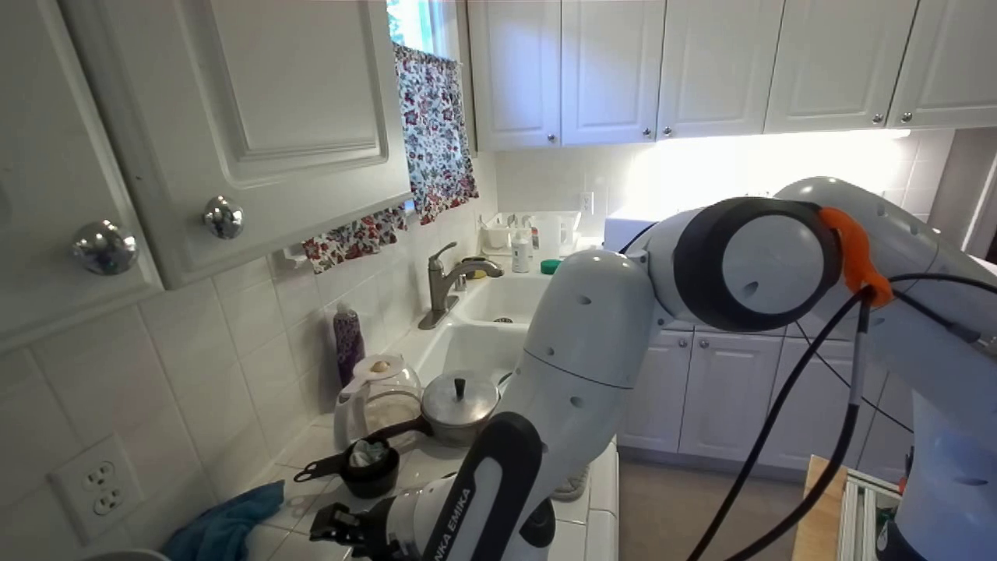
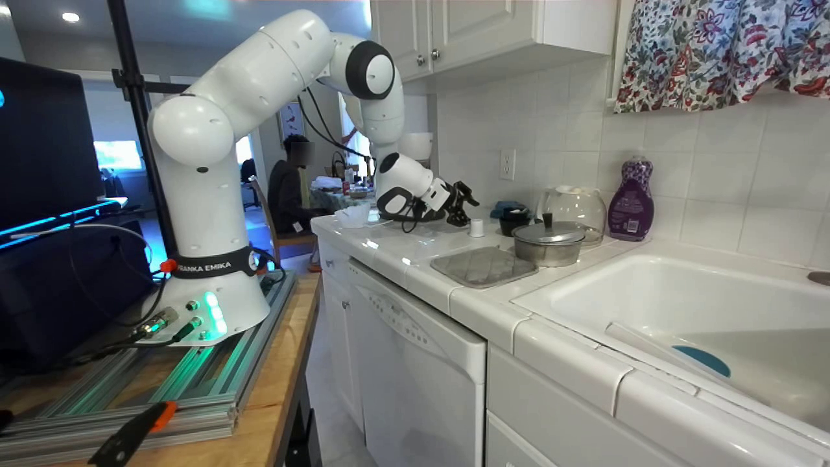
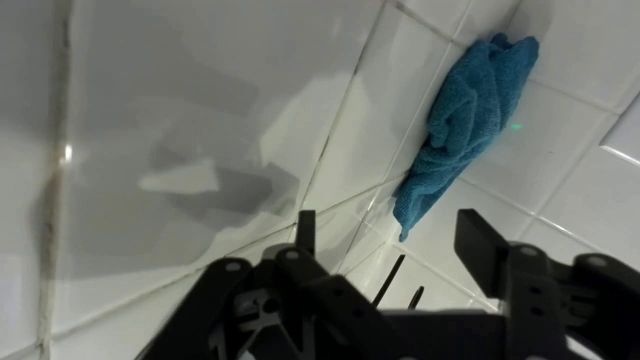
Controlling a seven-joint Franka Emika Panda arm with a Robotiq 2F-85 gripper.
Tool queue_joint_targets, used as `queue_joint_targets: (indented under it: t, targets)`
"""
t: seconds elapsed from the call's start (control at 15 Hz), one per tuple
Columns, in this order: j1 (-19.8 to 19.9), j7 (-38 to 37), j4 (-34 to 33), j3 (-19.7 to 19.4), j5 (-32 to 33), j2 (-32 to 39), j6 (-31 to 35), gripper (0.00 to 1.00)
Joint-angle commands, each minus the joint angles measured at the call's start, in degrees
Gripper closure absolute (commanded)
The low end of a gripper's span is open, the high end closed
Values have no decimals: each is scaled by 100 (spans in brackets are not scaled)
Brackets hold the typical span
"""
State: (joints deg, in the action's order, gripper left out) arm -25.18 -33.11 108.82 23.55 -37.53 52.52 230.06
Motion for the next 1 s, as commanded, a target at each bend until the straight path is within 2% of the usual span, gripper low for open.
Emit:
queue_joint_targets:
  t: [0.0, 0.33, 0.6, 0.87, 0.93]
  targets:
    - [-99, 356, 167, 42, -571, -278, 243, 1]
    - [-100, 356, 314, 274, -977, -502, 464, 0]
    - [80, -318, 556, 547, -757, -647, 775, 0]
    - [197, -1402, 841, 716, -751, -709, 1408, 0]
    - [-141, -1865, 885, 243, -894, -941, 1180, 0]
